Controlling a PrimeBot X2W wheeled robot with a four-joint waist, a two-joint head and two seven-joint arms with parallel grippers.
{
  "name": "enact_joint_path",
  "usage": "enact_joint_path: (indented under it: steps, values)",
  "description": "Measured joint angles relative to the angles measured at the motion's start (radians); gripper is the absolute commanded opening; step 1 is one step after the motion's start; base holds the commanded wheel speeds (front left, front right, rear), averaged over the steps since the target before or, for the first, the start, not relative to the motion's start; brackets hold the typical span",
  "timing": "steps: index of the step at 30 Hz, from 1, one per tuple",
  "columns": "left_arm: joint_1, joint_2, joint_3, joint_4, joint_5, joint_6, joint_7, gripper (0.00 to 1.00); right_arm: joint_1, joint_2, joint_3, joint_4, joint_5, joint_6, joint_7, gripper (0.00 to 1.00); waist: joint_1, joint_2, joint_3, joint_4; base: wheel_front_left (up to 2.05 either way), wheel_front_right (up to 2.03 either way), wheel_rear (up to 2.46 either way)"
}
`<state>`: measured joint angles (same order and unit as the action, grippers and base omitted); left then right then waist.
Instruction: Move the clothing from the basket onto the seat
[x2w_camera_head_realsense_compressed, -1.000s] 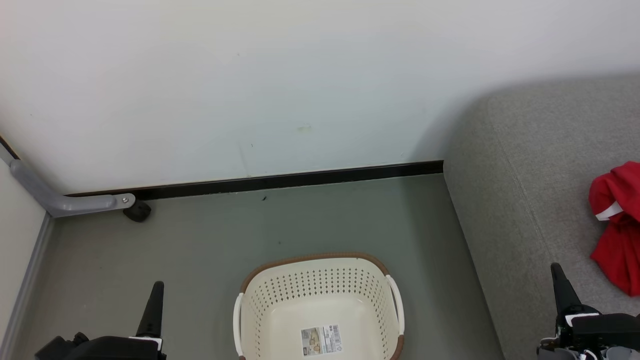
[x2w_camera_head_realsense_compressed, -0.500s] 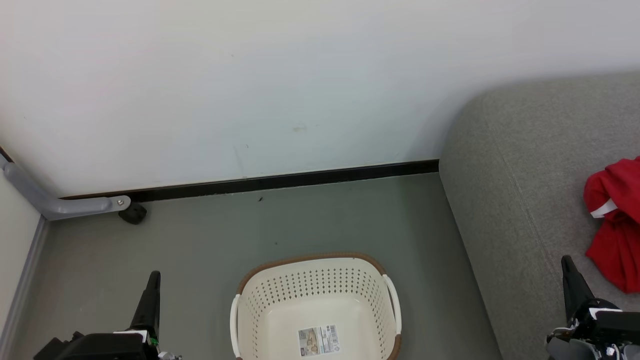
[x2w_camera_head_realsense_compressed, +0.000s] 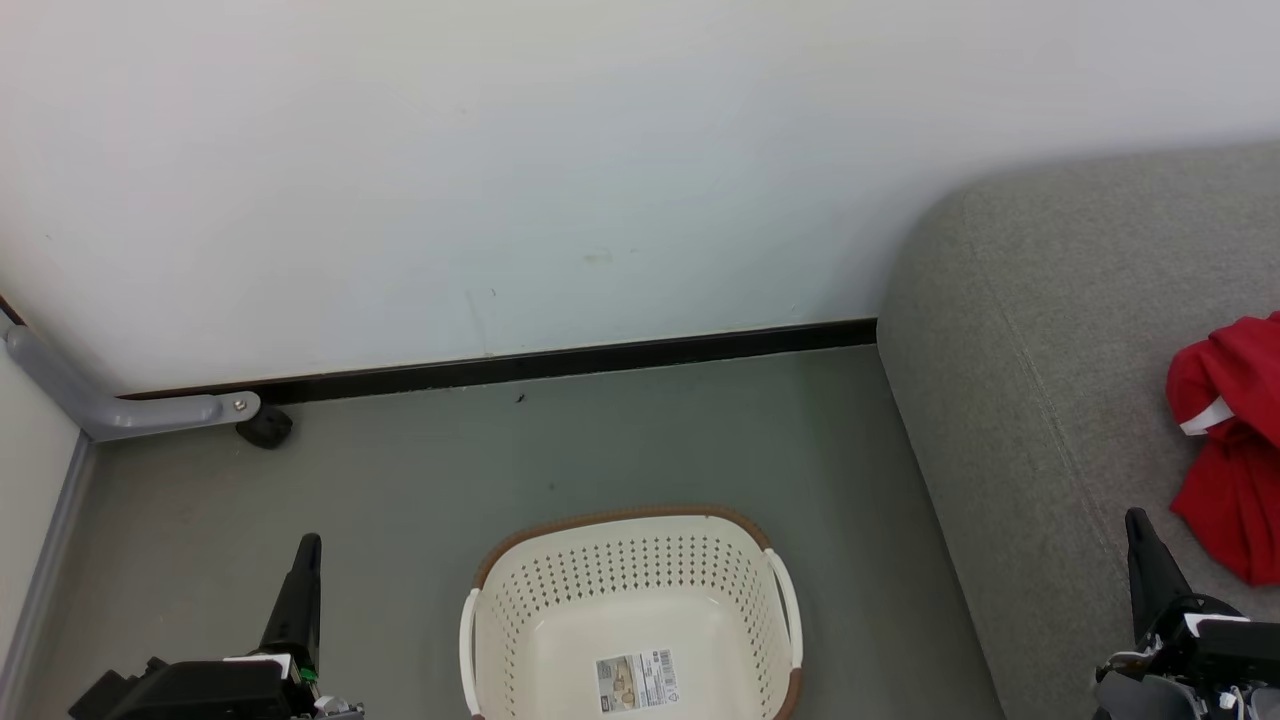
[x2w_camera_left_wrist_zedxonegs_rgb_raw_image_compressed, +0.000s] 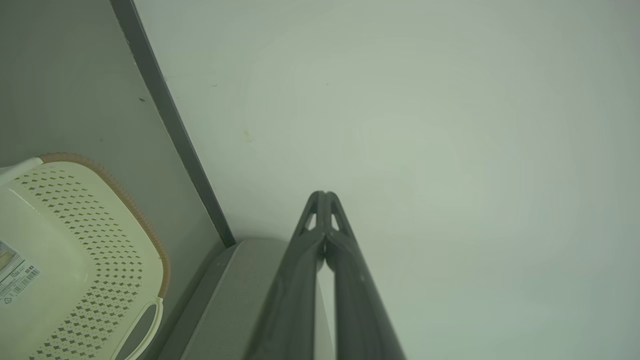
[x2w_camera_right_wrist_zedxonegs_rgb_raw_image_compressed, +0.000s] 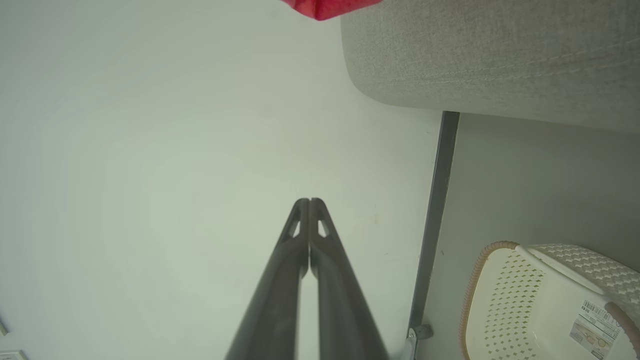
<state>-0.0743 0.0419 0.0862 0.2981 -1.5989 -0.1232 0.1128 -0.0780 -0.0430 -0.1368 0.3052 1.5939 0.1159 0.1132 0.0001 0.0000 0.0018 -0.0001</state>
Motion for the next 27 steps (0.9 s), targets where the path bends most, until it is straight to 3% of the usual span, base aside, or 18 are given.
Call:
enact_joint_path:
  steps: [27]
  values:
    - [0.000,0.000,0.000,0.000,0.000,0.000,0.000,0.00,0.000,0.000,0.000,-0.001,0.000,0.000,0.000,0.00,-0.0001,0.0000,0.000,0.000,0.00,0.00,0.00]
